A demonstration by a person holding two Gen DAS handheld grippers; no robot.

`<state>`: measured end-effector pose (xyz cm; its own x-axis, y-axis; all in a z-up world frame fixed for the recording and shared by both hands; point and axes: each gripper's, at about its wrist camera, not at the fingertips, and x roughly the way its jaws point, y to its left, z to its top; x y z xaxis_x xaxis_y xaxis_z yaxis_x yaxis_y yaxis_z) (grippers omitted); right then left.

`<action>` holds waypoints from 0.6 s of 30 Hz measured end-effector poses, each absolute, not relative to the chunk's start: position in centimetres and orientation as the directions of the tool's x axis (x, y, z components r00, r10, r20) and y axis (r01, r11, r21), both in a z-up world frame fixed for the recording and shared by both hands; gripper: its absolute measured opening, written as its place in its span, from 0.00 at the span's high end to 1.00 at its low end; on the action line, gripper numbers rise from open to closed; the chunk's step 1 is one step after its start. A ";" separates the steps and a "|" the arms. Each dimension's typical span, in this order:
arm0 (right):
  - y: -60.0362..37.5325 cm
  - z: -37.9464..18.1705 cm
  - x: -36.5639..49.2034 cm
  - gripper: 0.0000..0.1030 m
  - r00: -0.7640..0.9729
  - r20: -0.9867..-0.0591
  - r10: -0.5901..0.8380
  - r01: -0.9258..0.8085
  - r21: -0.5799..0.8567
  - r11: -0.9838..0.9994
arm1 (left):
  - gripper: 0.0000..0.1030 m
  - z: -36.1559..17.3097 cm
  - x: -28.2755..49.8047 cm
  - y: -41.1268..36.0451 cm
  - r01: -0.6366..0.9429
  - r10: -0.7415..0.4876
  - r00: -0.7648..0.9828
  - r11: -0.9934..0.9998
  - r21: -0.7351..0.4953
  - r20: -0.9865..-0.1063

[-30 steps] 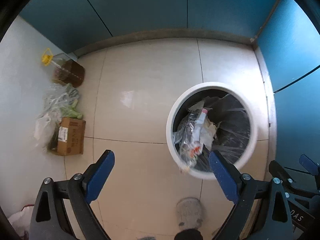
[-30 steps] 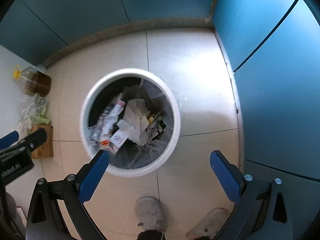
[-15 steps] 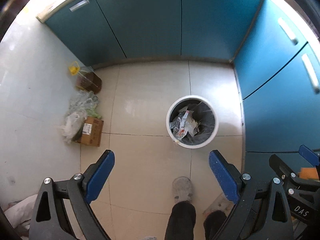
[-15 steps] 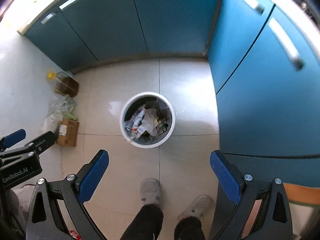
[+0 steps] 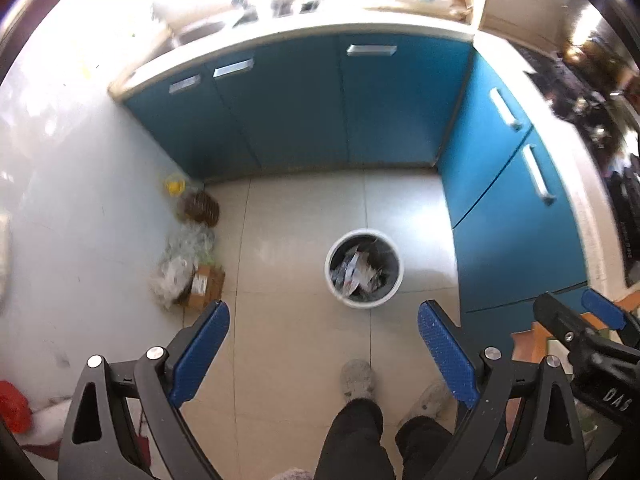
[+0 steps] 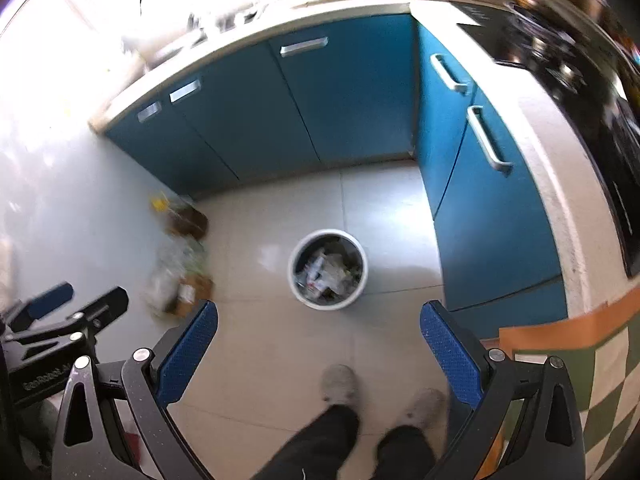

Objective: Collect trash
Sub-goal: 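Turn both open tools back toward the counter, then grasp the small red packet with the left tool while the right tool grasps the red sugar bag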

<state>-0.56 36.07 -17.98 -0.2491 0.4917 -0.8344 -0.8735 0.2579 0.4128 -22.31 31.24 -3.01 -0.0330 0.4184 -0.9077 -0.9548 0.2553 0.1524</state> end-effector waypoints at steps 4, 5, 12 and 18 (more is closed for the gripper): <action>32.0 -15.9 6.3 0.01 -0.224 -0.783 0.580 -0.777 0.503 0.379 | 0.07 0.3 -15.1 29.2 -0.907 0.495 0.032 0.380 0.184 -0.868; 30.3 -15.4 8.8 0.01 -0.195 -0.775 0.601 -0.747 0.515 0.421 | 0.07 0.9 -13.0 28.6 -0.890 0.501 0.057 0.417 0.182 -0.864; 15.2 -16.1 24.7 0.01 0.059 -0.822 0.567 -0.474 0.477 0.741 | 0.07 1.5 6.5 20.8 -0.677 0.405 0.251 0.723 0.139 -0.879; -3.3 -20.5 38.2 0.01 0.267 -0.917 0.295 -0.062 0.289 0.955 | 0.07 -1.3 24.3 10.6 -0.391 0.312 0.310 0.903 0.178 -0.898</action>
<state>38.24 -3.31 -20.55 0.2675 0.2953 -0.9172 -0.0625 0.9552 0.2893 24.25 10.60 -1.34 0.3101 0.3118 -0.8981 -0.3915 0.9027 0.1783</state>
